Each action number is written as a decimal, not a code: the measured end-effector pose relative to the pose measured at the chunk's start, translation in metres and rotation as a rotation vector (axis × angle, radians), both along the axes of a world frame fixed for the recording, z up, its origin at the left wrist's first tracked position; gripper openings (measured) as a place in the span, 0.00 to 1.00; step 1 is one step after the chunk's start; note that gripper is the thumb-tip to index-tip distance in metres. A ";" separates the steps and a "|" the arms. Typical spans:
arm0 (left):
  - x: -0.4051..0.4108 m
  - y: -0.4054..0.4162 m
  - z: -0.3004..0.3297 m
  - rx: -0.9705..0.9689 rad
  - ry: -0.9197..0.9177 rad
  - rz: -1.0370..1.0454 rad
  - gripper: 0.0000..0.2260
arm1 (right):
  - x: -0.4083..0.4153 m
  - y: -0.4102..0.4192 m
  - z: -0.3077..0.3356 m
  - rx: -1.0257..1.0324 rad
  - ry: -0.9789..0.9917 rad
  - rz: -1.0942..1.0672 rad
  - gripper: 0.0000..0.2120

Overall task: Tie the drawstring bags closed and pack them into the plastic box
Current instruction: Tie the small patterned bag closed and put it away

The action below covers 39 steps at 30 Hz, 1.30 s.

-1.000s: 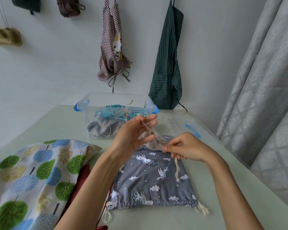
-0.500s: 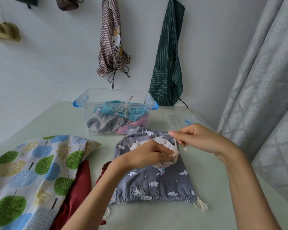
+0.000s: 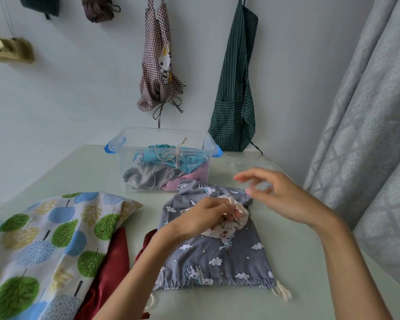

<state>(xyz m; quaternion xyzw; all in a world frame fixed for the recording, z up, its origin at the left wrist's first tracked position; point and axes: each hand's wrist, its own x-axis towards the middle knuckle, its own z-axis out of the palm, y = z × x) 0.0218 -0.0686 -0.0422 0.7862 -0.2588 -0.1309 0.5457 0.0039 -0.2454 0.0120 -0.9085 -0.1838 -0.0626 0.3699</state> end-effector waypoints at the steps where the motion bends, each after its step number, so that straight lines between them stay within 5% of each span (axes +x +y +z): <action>1: 0.001 0.002 0.002 -0.029 0.016 0.015 0.15 | 0.002 -0.005 -0.005 -0.072 0.058 0.010 0.15; 7: 0.004 0.008 0.004 -0.146 0.037 0.044 0.15 | 0.009 0.006 -0.025 -0.058 0.115 -0.030 0.04; 17: 0.010 0.029 0.009 -0.279 0.214 0.083 0.12 | 0.008 0.005 -0.012 0.242 0.073 -0.200 0.11; 24: 0.006 0.032 0.011 -0.298 0.269 0.030 0.11 | 0.006 0.039 -0.012 0.899 0.249 -0.139 0.10; 27: 0.006 0.032 0.010 -0.258 0.155 0.083 0.11 | 0.007 0.041 -0.013 1.099 0.303 -0.160 0.08; 29: 0.007 0.035 0.011 -0.243 0.082 0.125 0.12 | 0.007 0.033 -0.012 0.925 0.263 -0.200 0.07; 35: 0.007 0.037 0.013 -0.209 0.062 0.104 0.12 | -0.001 0.021 -0.013 -0.068 0.161 -0.118 0.04; 39: 0.007 0.034 0.010 -0.170 0.099 0.112 0.12 | 0.002 0.026 -0.015 -0.103 -0.004 -0.208 0.02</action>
